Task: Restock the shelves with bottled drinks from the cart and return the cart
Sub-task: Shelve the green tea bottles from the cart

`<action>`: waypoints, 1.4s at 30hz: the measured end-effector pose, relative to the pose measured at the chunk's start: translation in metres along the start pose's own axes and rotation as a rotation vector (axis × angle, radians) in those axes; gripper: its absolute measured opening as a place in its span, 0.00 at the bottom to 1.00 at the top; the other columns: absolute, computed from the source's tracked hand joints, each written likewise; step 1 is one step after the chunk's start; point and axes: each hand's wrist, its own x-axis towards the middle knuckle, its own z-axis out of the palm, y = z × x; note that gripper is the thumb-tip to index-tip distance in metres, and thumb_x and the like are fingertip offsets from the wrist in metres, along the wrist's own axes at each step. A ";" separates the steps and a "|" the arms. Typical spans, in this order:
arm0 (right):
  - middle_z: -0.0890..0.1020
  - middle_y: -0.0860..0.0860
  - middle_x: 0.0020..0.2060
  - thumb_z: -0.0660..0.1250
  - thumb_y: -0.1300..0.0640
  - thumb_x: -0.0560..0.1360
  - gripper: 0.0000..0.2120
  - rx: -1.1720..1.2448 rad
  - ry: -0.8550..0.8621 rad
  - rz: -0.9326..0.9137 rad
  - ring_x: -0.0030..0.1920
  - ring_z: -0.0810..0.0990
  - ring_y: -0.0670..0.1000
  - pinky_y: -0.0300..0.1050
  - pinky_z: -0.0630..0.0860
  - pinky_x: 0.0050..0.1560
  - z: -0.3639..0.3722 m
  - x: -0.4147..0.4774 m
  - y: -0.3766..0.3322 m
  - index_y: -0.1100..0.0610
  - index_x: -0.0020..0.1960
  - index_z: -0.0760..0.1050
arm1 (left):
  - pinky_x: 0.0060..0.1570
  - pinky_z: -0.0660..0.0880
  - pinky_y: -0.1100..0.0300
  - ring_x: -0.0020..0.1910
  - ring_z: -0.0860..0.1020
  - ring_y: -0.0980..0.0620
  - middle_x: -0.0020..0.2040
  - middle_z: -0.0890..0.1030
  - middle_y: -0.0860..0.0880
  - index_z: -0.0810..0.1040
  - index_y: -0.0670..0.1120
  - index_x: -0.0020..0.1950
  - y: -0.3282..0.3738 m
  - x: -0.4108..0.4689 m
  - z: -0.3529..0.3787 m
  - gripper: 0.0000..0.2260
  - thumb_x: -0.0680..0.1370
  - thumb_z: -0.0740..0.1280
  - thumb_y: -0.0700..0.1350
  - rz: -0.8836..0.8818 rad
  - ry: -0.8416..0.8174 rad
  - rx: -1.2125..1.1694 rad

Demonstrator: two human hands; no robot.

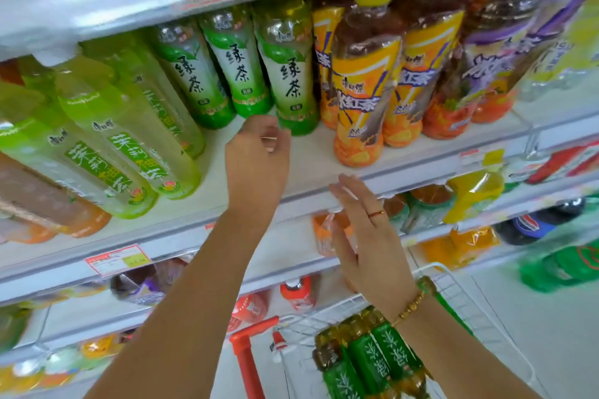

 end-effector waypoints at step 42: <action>0.79 0.54 0.50 0.81 0.54 0.52 0.38 -0.429 -0.564 0.053 0.46 0.81 0.55 0.53 0.74 0.59 -0.032 -0.210 0.195 0.50 0.60 0.72 | 0.55 0.72 0.59 0.56 0.76 0.53 0.62 0.77 0.51 0.71 0.50 0.68 -0.143 -0.231 0.182 0.34 0.64 0.79 0.50 -0.080 -1.600 0.357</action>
